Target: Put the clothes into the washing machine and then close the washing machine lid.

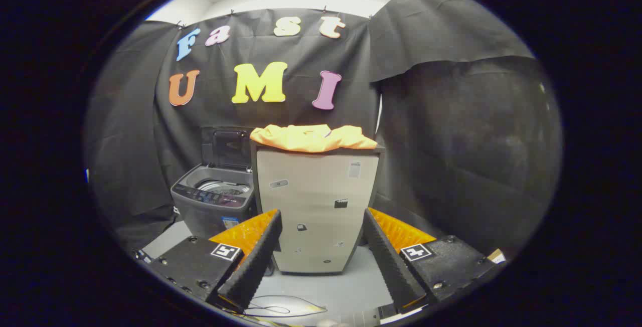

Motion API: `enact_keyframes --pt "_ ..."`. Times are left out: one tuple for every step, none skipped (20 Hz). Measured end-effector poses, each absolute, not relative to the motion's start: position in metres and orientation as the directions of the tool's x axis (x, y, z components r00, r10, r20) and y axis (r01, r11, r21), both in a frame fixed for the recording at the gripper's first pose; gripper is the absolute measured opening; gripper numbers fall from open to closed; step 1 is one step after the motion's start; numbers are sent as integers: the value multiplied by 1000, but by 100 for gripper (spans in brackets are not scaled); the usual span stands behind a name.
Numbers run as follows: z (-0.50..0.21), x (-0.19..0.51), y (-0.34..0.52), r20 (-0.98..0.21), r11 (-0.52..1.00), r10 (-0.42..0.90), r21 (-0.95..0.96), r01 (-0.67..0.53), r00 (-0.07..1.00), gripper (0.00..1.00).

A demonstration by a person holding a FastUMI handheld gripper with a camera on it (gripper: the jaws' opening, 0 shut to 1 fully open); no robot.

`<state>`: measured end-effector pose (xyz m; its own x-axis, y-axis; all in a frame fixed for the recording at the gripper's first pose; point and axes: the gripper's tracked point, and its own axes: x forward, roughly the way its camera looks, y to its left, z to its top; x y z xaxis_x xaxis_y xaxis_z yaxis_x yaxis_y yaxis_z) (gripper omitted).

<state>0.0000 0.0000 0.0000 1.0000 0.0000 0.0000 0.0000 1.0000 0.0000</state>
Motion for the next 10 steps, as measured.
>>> enact_keyframes --pt "0 0 0 1 1000 -1 0 1 1000 100" --pt "0 0 0 0 1000 -3 2 3 1000 100" --pt "1 0 0 1 1000 -5 7 5 1000 100" --pt "1 0 1 -2 1000 -5 13 5 1000 100" --pt "1 0 1 -3 1000 -6 18 6 1000 100" --pt "3 -1 0 1 1000 -7 19 7 1000 100" --pt "4 -2 1 5 1000 -8 15 8 1000 100" --pt "3 -1 1 8 1000 -9 12 9 1000 100" --pt "3 -2 1 7 1000 -10 14 10 1000 100" --pt "3 -1 2 6 1000 -9 19 9 1000 100"
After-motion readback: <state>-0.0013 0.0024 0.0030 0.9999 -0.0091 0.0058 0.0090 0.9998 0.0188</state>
